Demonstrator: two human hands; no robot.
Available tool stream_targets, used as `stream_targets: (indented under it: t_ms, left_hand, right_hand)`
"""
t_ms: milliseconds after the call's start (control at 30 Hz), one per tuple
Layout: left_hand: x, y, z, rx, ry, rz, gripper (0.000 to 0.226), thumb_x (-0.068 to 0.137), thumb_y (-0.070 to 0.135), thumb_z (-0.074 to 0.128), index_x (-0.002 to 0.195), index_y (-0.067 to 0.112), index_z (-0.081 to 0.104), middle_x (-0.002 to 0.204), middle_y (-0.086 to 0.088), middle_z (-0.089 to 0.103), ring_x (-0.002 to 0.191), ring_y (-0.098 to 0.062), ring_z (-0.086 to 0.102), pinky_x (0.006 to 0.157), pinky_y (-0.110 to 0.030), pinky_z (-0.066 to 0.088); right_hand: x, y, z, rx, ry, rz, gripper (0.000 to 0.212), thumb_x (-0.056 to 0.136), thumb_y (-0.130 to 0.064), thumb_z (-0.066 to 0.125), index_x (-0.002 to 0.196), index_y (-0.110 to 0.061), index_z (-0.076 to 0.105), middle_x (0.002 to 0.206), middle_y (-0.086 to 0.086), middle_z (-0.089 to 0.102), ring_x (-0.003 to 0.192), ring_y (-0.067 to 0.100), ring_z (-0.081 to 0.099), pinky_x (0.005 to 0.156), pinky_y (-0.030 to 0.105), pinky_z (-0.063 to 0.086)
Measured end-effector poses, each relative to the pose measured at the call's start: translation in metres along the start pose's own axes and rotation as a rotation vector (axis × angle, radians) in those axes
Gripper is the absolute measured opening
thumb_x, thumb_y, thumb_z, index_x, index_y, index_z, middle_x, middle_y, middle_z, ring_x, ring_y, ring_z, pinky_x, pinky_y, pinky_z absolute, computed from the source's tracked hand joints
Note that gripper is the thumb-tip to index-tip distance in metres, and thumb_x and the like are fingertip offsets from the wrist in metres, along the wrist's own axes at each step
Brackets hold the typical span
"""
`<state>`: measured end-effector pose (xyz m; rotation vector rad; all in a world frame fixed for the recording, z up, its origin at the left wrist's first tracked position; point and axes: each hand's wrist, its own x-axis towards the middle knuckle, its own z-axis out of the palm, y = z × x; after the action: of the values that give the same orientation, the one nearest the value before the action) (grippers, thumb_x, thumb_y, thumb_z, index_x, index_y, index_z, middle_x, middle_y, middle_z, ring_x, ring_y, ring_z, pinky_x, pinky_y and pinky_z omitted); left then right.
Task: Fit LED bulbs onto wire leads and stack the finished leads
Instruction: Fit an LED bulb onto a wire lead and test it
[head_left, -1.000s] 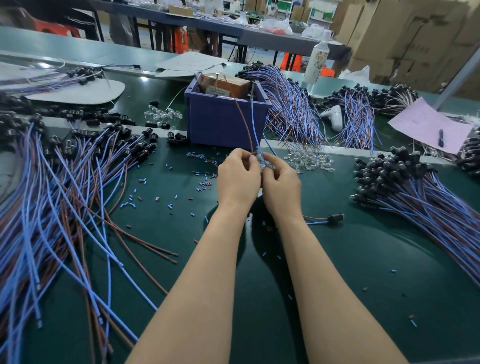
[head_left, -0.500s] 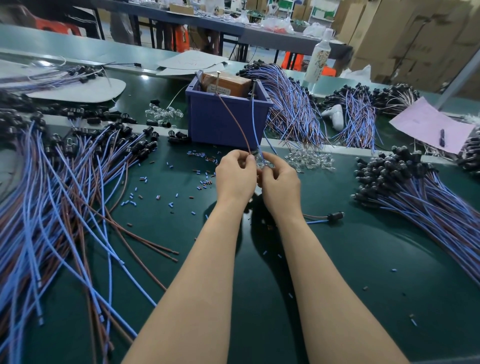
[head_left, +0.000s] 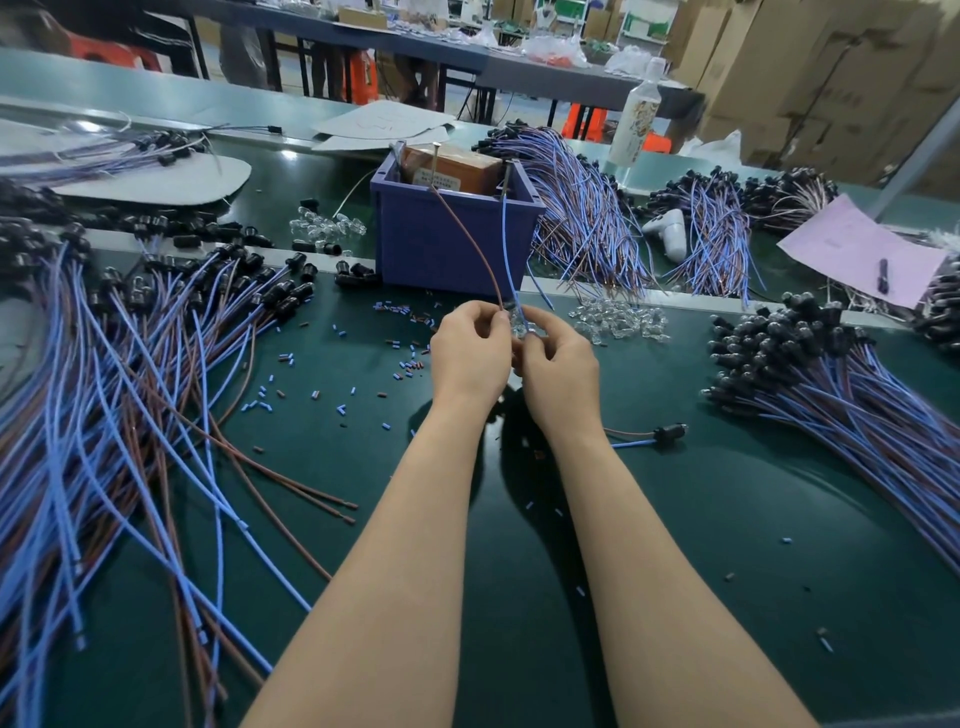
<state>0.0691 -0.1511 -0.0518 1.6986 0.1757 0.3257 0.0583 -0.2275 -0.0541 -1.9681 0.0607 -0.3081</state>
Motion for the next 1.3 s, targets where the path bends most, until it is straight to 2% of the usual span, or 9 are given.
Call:
stream_targets:
  t_ms: [333,533,633,733,833,967,1100,1200,1300]
  left_hand:
    - [-0.002,0.002,0.0,0.024,0.006,0.011,0.017,0.094,0.015,0.051,0.098,0.008,0.066,0.086,-0.006,0.067,0.089,-0.026,0.065,0.088,-0.041,0.052]
    - [-0.001,0.007,-0.006,-0.065,-0.047,0.026,0.021,0.096,0.017,0.05,0.094,0.006,0.068,0.083,-0.007,0.066,0.078,-0.021,0.059,0.079,-0.037,0.051]
    - [0.002,0.013,-0.013,-0.2,0.141,0.078,0.017,0.096,0.014,0.051,0.085,0.012,0.064,0.077,-0.004,0.065,0.066,-0.017,0.056,0.07,-0.035,0.051]
    - [0.012,0.017,-0.03,-0.441,0.468,0.023,0.018,0.098,0.012,0.045,0.086,0.01,0.059,0.072,-0.001,0.061,0.048,-0.005,0.05,0.053,-0.023,0.045]
    - [0.018,0.016,-0.044,-0.647,0.646,-0.064,0.022,0.099,0.01,0.042,0.081,0.009,0.053,0.067,0.001,0.054,0.04,-0.003,0.044,0.044,-0.018,0.042]
    - [0.02,0.014,-0.05,-0.744,0.739,-0.156,0.013,0.097,0.006,0.042,0.106,0.003,0.051,0.094,-0.007,0.059,0.064,-0.011,0.052,0.061,-0.019,0.047]
    - [0.01,0.019,-0.044,-0.229,0.798,0.136,0.048,0.09,0.008,0.053,0.135,0.0,0.038,0.143,-0.018,0.026,0.12,-0.014,0.041,0.104,-0.018,0.034]
    - [-0.003,0.022,-0.023,0.205,0.441,0.524,0.028,0.089,0.012,0.054,0.116,0.005,0.06,0.122,-0.012,0.057,0.113,-0.017,0.052,0.101,-0.028,0.038]
    - [-0.01,0.018,-0.008,0.366,-0.156,0.331,0.022,0.095,0.026,0.052,0.105,0.013,0.067,0.099,-0.006,0.071,0.094,-0.023,0.064,0.087,-0.033,0.049]
  right_hand:
    - [-0.001,-0.002,-0.002,-0.015,-0.016,-0.027,0.037,0.093,-0.006,0.043,0.123,-0.016,0.061,0.111,0.01,0.069,0.103,0.024,0.063,0.096,0.037,0.047]
    - [-0.003,-0.008,-0.009,0.009,-0.087,-0.131,0.019,0.093,-0.009,0.048,0.104,-0.019,0.06,0.082,0.001,0.068,0.074,0.011,0.062,0.07,0.022,0.045]
    - [-0.005,-0.012,-0.015,-0.023,-0.156,-0.18,0.015,0.093,-0.02,0.055,0.108,-0.018,0.053,0.085,0.0,0.068,0.081,0.015,0.064,0.077,0.03,0.049]
    - [-0.002,-0.012,-0.026,-0.45,-0.298,-0.162,0.042,0.087,-0.038,0.064,0.124,-0.023,0.051,0.105,-0.005,0.061,0.103,0.018,0.057,0.094,0.037,0.042]
    - [0.0,-0.009,-0.032,-0.76,-0.434,-0.032,0.039,0.086,-0.038,0.064,0.123,-0.029,0.055,0.126,0.001,0.051,0.119,0.022,0.048,0.103,0.041,0.039]
    - [0.003,-0.007,-0.036,-0.735,-0.41,0.0,0.039,0.09,-0.008,0.052,0.121,-0.03,0.06,0.128,0.009,0.045,0.121,0.03,0.042,0.102,0.04,0.041]
    - [0.006,-0.005,-0.037,-0.678,-0.334,0.039,0.039,0.087,0.003,0.046,0.105,-0.023,0.067,0.117,0.009,0.059,0.104,0.033,0.057,0.089,0.041,0.051]
    - [0.004,-0.004,-0.033,-0.561,-0.319,-0.076,0.034,0.087,0.001,0.046,0.095,-0.023,0.069,0.103,0.003,0.068,0.098,0.023,0.06,0.089,0.034,0.049]
    - [0.006,-0.003,-0.033,-0.274,-0.288,-0.154,0.029,0.084,0.002,0.051,0.098,-0.018,0.067,0.096,0.004,0.069,0.09,0.021,0.062,0.085,0.033,0.05]
